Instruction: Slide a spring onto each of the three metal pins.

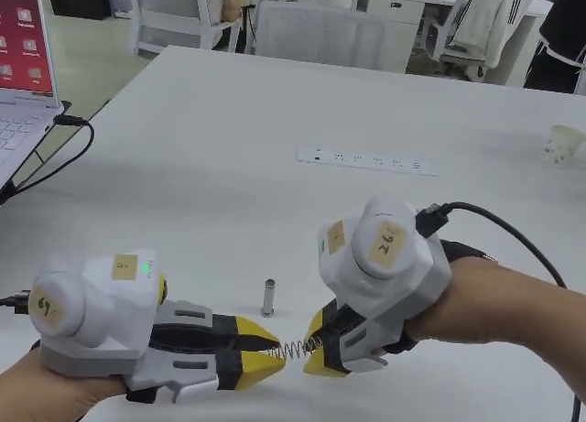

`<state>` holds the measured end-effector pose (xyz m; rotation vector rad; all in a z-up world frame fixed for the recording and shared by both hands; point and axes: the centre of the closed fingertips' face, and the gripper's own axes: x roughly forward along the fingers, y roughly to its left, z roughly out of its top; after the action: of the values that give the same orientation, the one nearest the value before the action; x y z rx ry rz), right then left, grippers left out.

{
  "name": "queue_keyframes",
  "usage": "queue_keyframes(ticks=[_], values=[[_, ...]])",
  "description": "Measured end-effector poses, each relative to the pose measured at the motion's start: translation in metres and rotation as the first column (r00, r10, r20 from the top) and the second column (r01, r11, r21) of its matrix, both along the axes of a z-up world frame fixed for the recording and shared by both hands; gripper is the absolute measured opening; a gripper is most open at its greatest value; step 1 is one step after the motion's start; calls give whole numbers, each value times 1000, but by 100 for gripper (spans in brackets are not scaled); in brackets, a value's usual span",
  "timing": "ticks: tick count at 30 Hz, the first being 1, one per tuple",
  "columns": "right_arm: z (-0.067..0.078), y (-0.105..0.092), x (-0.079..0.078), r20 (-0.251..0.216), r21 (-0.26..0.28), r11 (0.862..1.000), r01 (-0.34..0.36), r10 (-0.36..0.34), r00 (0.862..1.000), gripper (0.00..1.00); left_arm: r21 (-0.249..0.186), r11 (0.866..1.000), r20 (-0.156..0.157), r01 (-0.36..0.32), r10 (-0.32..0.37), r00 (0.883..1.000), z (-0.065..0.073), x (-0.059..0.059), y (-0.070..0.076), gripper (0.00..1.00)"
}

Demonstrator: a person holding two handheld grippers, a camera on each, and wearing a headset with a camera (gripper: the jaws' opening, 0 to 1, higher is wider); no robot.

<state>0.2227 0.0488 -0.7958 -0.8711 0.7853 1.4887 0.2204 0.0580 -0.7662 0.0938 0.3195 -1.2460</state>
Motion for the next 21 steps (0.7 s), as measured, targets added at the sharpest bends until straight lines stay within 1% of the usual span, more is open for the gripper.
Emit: queue_keyframes(ticks=[3,4,5,9,12,21], values=[[3,1,-1,-2,2,1000,-3,3,1000,9,17,1000,7,8,-8,1000,-2,-2,-1,2],[4,2,-2,-5,3,1000,-4,4,1000,9,20,1000,5,8,-8,1000,-3,-3,-1,2],[6,3,-3,-9,8,1000,-4,4,1000,9,30,1000,11,10,-10,1000,-5,-3,-1,2],[10,5,-5,-9,13,1000,-10,10,1000,9,36,999,9,10,-10,1000,-6,-3,0,2],[15,9,-7,-18,30,1000,-9,10,1000,9,48,999,14,15,-16,1000,-8,-3,0,2],[23,16,-10,-9,42,999,-29,29,1000,8,52,998,15,22,-23,1000,-9,-3,-2,2]])
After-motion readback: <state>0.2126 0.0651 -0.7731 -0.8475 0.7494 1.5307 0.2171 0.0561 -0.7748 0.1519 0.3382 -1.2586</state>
